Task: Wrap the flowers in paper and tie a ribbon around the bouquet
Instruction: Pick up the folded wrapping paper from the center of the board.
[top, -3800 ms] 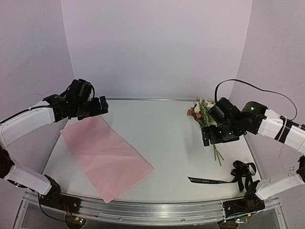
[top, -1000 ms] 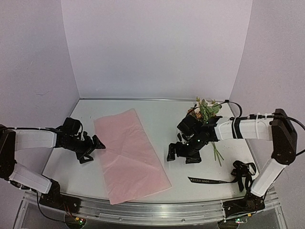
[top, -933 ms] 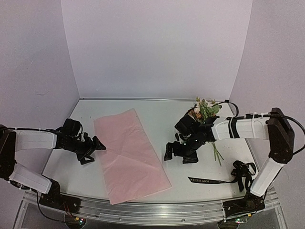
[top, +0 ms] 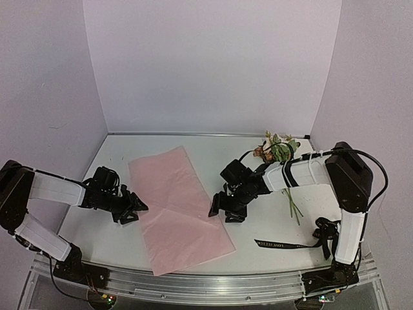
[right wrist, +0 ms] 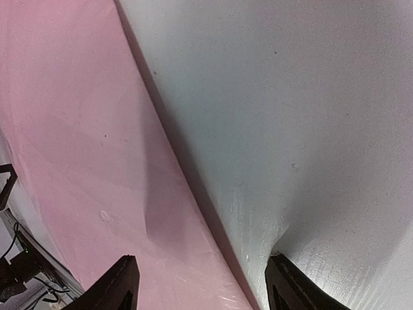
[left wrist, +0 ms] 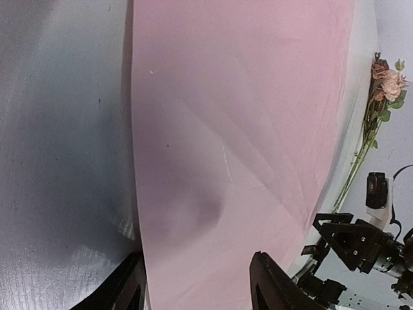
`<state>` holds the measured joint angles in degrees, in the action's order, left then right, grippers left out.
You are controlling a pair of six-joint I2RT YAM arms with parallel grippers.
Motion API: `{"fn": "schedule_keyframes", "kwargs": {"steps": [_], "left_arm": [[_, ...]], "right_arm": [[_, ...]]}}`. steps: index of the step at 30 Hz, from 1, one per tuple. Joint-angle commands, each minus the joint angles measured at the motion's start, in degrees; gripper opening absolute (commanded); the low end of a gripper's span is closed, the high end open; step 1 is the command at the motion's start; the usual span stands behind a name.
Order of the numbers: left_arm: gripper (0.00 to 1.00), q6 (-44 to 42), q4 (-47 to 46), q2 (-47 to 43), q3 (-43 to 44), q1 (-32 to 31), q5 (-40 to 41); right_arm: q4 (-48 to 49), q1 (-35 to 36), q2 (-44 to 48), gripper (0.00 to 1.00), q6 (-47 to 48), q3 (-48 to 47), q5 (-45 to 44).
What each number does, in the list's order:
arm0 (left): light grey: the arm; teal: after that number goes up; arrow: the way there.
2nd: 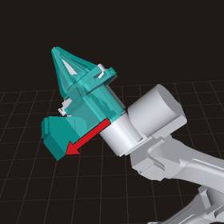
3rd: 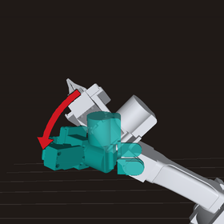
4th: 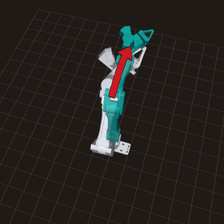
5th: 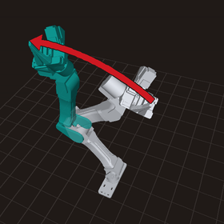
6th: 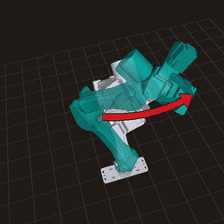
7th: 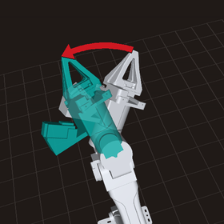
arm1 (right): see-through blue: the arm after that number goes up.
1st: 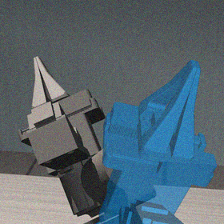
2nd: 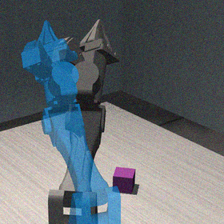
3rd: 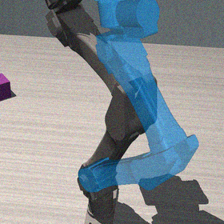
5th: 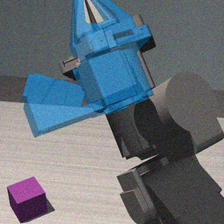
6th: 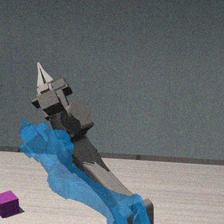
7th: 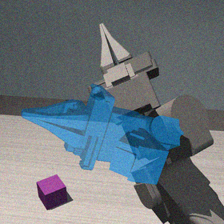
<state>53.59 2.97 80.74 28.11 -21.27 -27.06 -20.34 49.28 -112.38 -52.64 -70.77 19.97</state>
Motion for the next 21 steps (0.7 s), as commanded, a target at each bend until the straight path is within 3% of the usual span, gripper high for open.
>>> {"fn": "schedule_keyframes", "kwargs": {"steps": [1, 7, 12, 18, 21], "left_arm": [[0.5, 1.84, -2.57, -1.74, 0.1, -0.44, -0.38], [0.33, 2.4, -1.17, -6.3, 2.7, -0.44, -1.0], [0.25, 1.69, -0.47, -6.76, 4.07, -0.47, -1.27], [0.22, 1.52, -1.99, -5.65, 3.49, -0.44, -2.25], [0.28, 0.96, -1.44, -4.76, 2.99, -0.48, -1.03]], "right_arm": [[0.31, 0.22, -1.96, 0.66, -0.8, -1.58, 0.33], [0.32, 0.28, -2.55, 0.64, -1.06, -2.0, 0.63], [0.41, 0.22, -3.2, 0.63, -1.47, -2.59, 0.96], [0.41, 0.21, -3.86, 0.63, -1.85, -3.29, 1.4], [0.4, 0.21, -3.9, 0.63, -1.86, -3.32, 1.38]]}}
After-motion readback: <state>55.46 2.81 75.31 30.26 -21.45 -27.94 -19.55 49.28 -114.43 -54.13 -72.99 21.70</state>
